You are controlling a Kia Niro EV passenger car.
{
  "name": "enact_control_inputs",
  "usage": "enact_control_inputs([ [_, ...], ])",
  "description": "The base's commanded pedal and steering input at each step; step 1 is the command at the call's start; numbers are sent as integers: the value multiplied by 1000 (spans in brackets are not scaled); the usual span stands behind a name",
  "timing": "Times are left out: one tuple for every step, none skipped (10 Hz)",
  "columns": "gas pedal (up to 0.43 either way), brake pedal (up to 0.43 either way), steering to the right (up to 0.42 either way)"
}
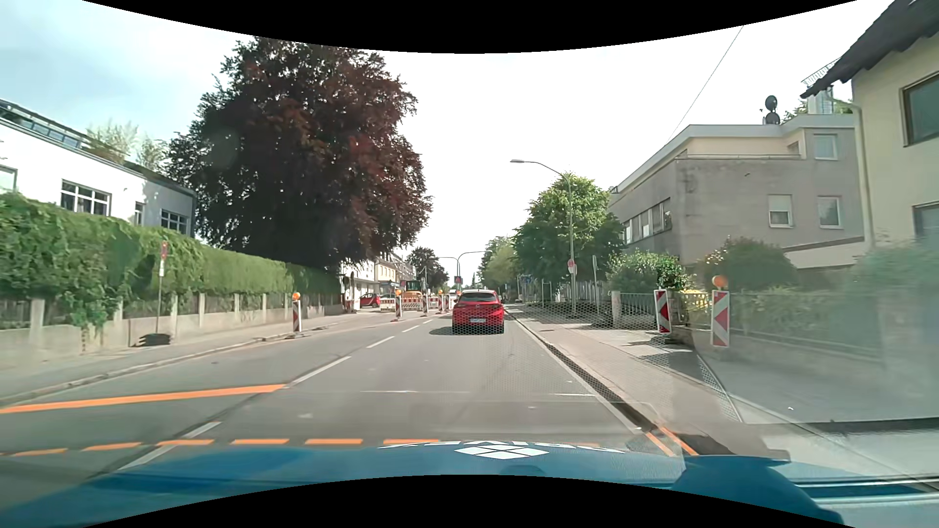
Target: Follow the waypoints while adhering to traffic rules and regulations
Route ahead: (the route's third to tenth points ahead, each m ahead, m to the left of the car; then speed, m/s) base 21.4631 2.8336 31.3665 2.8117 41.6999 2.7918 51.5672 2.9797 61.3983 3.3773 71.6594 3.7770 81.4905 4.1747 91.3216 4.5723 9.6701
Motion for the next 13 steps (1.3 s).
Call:
enact_control_inputs([
  [0, 0, 1],
  [0, 0, 1],
  [0, 0, 1],
  [0, 0, 1],
  [0, 0, 1],
  [0, 0, 1],
  [0, 0, 2],
  [0, 0, 1],
  [0, 0, 1],
  [0, 0, 1],
  [0, 0, 1],
  [0, 0, 1],
  [0, 0, 1],
])
